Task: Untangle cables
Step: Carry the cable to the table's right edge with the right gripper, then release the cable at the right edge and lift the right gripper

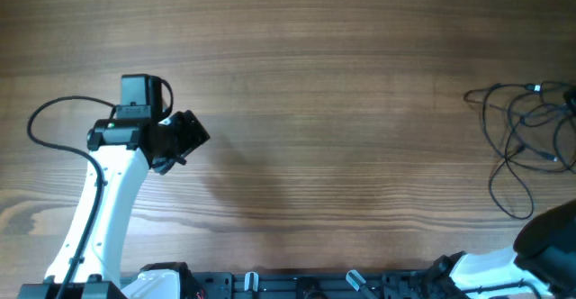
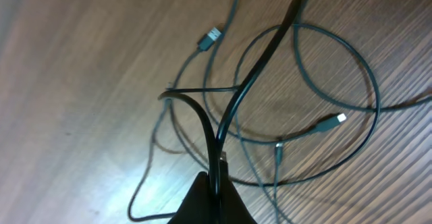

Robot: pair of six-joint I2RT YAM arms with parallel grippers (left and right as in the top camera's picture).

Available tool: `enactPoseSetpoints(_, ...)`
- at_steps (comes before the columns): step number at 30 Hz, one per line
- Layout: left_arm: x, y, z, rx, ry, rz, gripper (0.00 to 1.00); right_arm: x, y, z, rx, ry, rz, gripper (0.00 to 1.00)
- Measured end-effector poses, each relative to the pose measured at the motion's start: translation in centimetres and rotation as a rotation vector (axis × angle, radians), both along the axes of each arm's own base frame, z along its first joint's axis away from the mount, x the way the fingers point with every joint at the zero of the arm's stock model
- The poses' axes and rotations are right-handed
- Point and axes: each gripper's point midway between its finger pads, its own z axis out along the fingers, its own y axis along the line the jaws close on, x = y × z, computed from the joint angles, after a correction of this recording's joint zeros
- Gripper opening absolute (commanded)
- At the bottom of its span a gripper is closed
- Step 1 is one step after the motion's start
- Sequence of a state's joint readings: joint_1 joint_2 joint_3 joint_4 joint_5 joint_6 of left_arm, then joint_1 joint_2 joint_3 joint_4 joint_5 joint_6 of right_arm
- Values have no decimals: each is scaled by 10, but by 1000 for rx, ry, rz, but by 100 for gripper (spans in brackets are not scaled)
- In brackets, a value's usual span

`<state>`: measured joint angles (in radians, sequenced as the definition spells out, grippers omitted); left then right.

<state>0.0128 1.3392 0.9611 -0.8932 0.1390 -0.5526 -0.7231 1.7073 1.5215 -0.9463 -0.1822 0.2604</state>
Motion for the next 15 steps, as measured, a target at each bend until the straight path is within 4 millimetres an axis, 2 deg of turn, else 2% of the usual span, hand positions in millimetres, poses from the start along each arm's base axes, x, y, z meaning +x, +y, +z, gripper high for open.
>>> enactPoseSetpoints(3, 0, -4, 0, 0, 0, -15, 74, 2, -1, -9, -21, 37, 19, 5)
enactPoseSetpoints(4, 0, -6, 0, 0, 0, -21, 74, 3, -1, -13, -30, 56, 24, 8)
enactPoseSetpoints(6, -1, -8, 0, 0, 0, -27, 74, 5, 0, -21, -41, 86, 37, 33)
enactPoseSetpoints(7, -1, -8, 0, 0, 0, -28, 74, 6, 1, -25, -42, 98, 38, 39)
enactPoseSetpoints(8, -1, -8, 0, 0, 0, -30, 74, 7, 1, -29, -47, 114, 47, 54)
enactPoseSetpoints(10, -1, -9, 0, 0, 0, -31, 74, 9, 2, -36, -47, 131, 57, 72)
enactPoseSetpoints(11, -1, -9, 0, 0, 0, -31, 74, 12, 2, -38, -48, 130, 63, 77)
enactPoseSetpoints(15, -1, -9, 0, 0, 0, -31, 74, 23, 6, -40, -21, 84, 88, 79)
